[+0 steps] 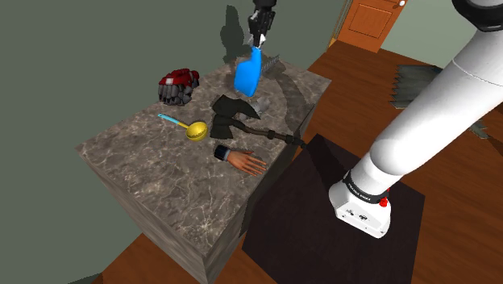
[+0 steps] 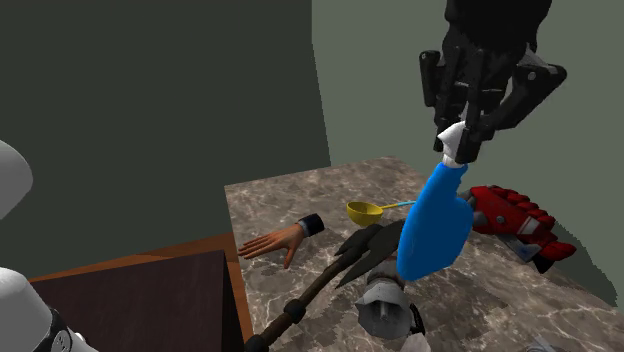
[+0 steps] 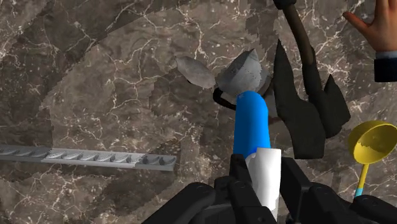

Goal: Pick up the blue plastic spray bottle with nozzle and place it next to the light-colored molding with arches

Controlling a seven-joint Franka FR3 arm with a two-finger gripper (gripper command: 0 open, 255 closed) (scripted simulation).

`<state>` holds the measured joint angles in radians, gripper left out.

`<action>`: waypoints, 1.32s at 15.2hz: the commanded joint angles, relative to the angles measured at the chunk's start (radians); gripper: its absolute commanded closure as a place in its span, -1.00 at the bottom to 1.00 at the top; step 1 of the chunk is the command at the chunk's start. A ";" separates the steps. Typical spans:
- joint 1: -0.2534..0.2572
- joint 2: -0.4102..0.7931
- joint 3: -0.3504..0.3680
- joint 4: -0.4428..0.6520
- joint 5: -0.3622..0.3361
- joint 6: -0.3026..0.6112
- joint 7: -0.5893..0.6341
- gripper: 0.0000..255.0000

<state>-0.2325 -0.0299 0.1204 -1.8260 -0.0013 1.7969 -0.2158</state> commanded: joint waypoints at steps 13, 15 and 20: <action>-0.160 0.142 -0.153 0.184 0.001 -0.041 -0.314 1.00; -0.184 0.178 -0.171 0.231 0.004 -0.052 -0.357 1.00; -0.248 0.286 -0.210 0.378 0.020 -0.091 -0.460 1.00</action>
<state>-0.4688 0.2406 -0.0833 -1.4627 0.0161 1.7050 -0.6561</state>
